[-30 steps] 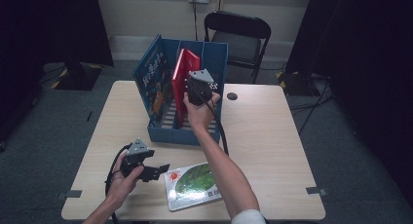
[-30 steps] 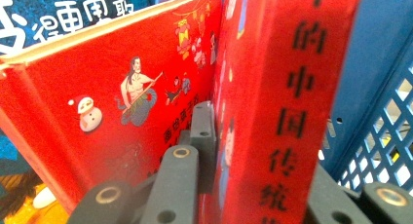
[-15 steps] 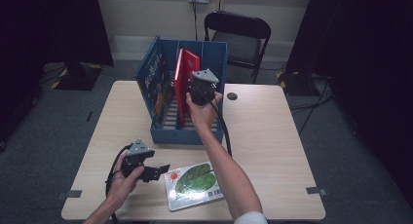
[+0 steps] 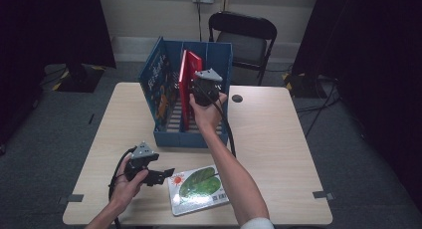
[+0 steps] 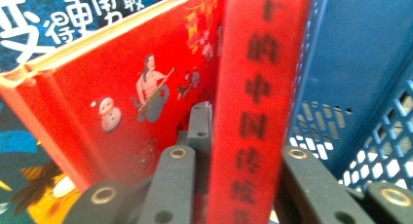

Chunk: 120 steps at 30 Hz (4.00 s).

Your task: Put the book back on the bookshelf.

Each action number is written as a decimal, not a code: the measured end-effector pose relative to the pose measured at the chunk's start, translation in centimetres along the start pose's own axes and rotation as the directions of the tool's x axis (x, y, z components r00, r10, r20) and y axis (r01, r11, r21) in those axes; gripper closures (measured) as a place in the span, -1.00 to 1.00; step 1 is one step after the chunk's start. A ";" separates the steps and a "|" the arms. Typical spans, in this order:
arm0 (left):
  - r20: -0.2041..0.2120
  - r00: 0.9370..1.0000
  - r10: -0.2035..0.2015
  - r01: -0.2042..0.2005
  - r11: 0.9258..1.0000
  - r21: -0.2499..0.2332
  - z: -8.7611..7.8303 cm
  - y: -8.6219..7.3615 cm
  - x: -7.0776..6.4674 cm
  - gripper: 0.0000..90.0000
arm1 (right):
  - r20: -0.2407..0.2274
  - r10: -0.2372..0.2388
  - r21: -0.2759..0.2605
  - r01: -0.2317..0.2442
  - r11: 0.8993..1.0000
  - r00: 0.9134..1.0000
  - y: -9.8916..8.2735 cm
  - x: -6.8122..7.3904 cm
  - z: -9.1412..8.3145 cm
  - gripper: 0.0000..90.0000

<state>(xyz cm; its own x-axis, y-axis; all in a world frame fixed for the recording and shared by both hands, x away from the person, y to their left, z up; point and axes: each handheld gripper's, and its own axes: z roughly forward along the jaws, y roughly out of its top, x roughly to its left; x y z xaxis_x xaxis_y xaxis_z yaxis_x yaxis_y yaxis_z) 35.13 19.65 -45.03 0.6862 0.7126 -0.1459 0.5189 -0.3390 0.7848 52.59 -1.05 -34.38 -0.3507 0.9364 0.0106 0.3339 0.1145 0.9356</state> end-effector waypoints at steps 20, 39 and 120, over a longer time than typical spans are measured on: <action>0.010 1.000 0.006 -0.006 1.000 0.001 0.0 0.0 -0.1 -0.64 | 0.058 0.054 -0.139 -0.045 0.989 0.997 -0.9 0.5 0.2 0.79; 0.014 1.000 0.009 -0.009 1.000 0.007 0.2 0.0 -0.2 -0.64 | 0.009 0.066 -0.187 -0.063 0.980 0.998 -2.5 -0.5 -0.5 0.79; 0.027 0.999 0.018 -0.019 0.999 0.027 0.7 -0.1 -0.7 -0.63 | 0.027 -0.001 -0.085 0.004 0.996 1.000 -3.7 0.2 0.5 0.78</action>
<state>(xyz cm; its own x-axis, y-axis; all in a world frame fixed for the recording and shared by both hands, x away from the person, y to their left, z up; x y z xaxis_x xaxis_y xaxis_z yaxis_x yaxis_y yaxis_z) 35.01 18.75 -45.44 0.7091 0.6893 -0.1483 0.5194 -0.3683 0.7711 51.75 -1.12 -38.06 -0.3277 0.9448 -0.0003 0.2571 0.0895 0.9622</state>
